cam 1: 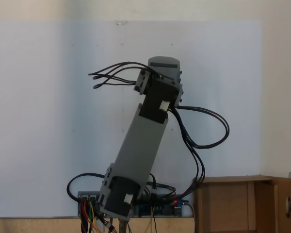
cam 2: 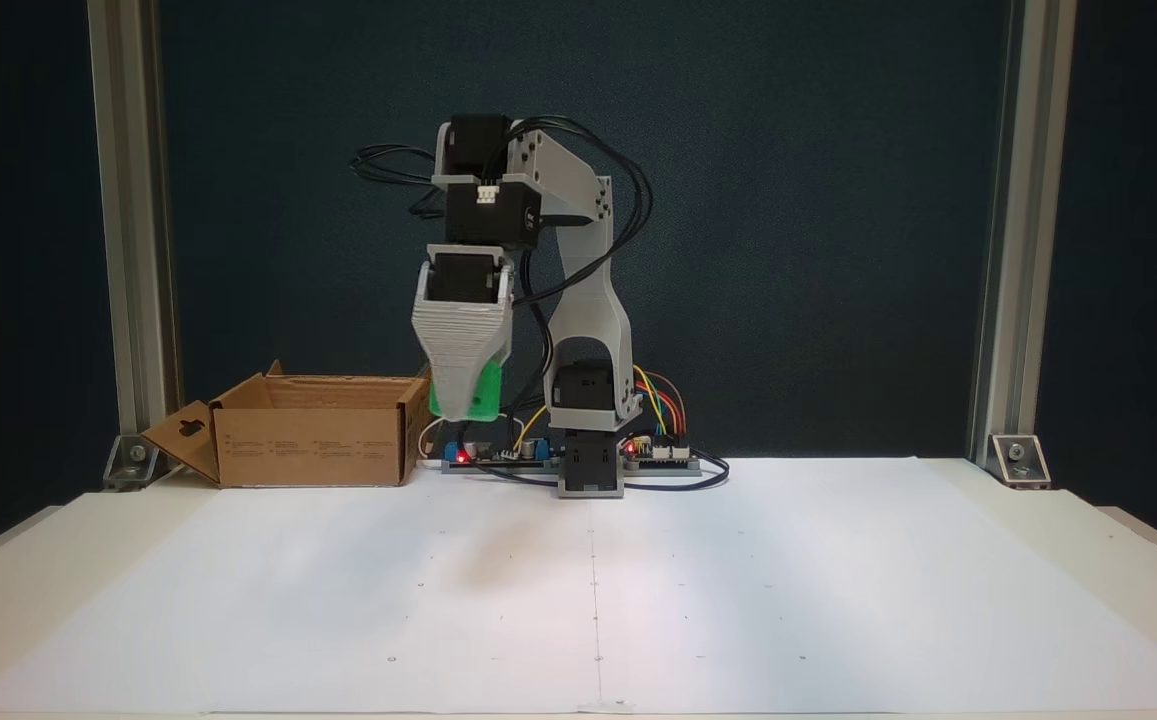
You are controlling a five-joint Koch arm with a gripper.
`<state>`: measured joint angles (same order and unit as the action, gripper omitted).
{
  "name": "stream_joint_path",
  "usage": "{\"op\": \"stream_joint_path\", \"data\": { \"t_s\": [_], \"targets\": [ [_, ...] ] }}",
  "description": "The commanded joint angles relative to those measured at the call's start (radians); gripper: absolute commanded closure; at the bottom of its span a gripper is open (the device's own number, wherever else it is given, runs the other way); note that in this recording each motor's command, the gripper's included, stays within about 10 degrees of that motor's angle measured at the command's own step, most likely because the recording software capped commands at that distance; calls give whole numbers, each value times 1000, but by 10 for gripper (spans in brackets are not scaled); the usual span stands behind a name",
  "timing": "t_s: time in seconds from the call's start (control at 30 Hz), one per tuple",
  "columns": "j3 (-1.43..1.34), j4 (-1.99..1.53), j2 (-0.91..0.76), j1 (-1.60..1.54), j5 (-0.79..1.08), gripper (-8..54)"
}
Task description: Grasp a green dice and put it in the bin.
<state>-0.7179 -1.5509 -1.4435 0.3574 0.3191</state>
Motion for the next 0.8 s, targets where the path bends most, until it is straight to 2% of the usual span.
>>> {"op": "stream_joint_path", "data": {
  "t_s": [0.0,0.33,0.77],
  "targets": [
    [55,-51,-48,11,-64,340],
    [86,-49,-132,273,-63,340],
    [167,-54,-135,1025,-15,340]
  ]
}}
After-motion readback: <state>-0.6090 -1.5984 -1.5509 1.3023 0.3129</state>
